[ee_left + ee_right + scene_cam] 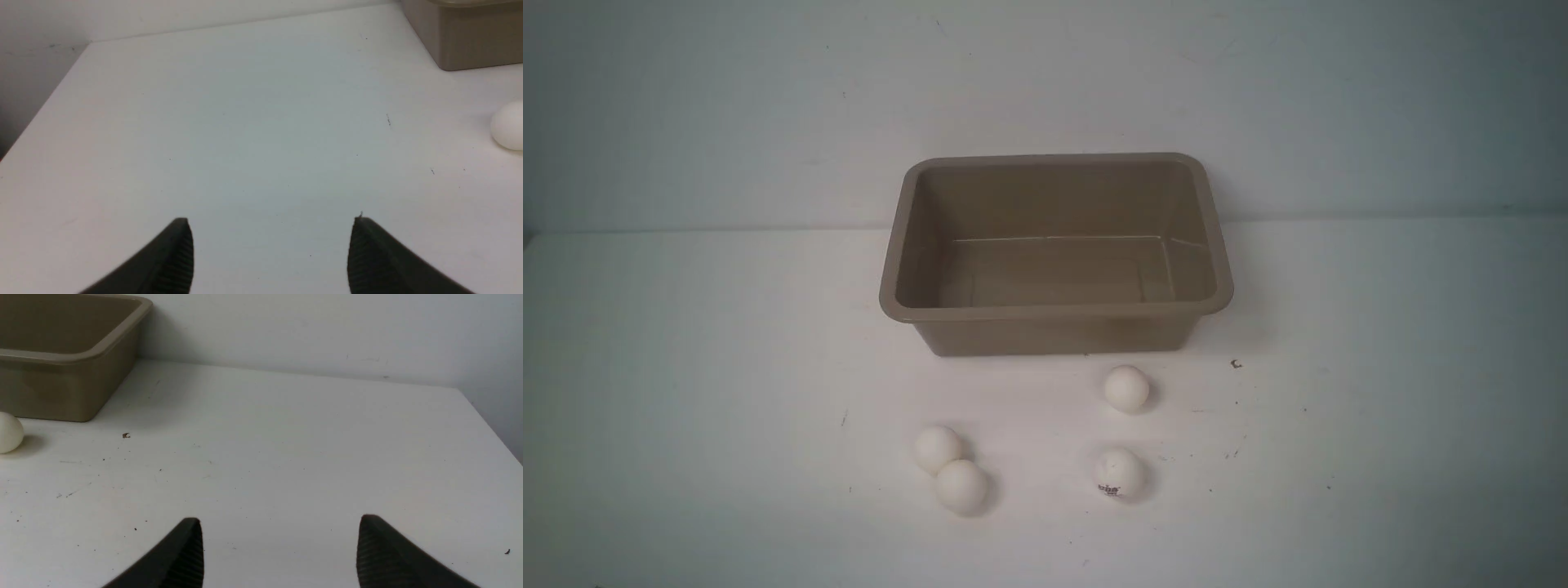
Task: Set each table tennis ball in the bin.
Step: Use the left arm to clamp the table tennis ball closest to it
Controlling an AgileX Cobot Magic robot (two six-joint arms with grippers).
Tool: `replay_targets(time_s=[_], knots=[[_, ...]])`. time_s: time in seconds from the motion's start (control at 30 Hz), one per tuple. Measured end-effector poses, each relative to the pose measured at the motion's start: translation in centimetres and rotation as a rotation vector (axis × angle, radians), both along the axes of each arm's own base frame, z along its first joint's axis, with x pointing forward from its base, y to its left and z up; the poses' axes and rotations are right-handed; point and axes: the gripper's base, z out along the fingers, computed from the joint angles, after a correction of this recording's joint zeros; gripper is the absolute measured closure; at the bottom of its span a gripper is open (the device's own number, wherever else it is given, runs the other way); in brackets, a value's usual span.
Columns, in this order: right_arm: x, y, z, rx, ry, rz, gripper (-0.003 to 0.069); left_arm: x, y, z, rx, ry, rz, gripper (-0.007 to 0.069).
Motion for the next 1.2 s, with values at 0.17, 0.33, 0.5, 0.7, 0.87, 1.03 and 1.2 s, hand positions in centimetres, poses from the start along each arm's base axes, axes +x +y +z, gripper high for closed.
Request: replay_targets(time_s=[0.17,0.33,0.5,0.7,0.87,1.03,1.2], knots=[[0.0,0.0,0.0,0.0,0.0,0.0,0.0198,0.0,0.0,0.0,0.0,0.0,0.0,0.0167],[0.0,0.0,0.0,0.0,0.0,0.0,0.0198,0.0,0.0,0.0,0.0,0.0,0.0,0.0167],[0.0,0.0,0.0,0.0,0.0,0.0,0.0198,0.0,0.0,0.0,0.0,0.0,0.0,0.0167],[0.0,0.0,0.0,0.0,0.0,0.0,0.0198,0.0,0.0,0.0,0.0,0.0,0.0,0.0167],[0.0,0.0,0.0,0.0,0.0,0.0,0.0198,0.0,0.0,0.0,0.0,0.0,0.0,0.0167],[0.0,0.0,0.0,0.0,0.0,0.0,0.0198,0.0,0.0,0.0,0.0,0.0,0.0,0.0167],[0.04,0.09,0.09,0.04,-0.017,0.001,0.0198,0.0,0.0,0.0,0.0,0.0,0.0,0.0167]])
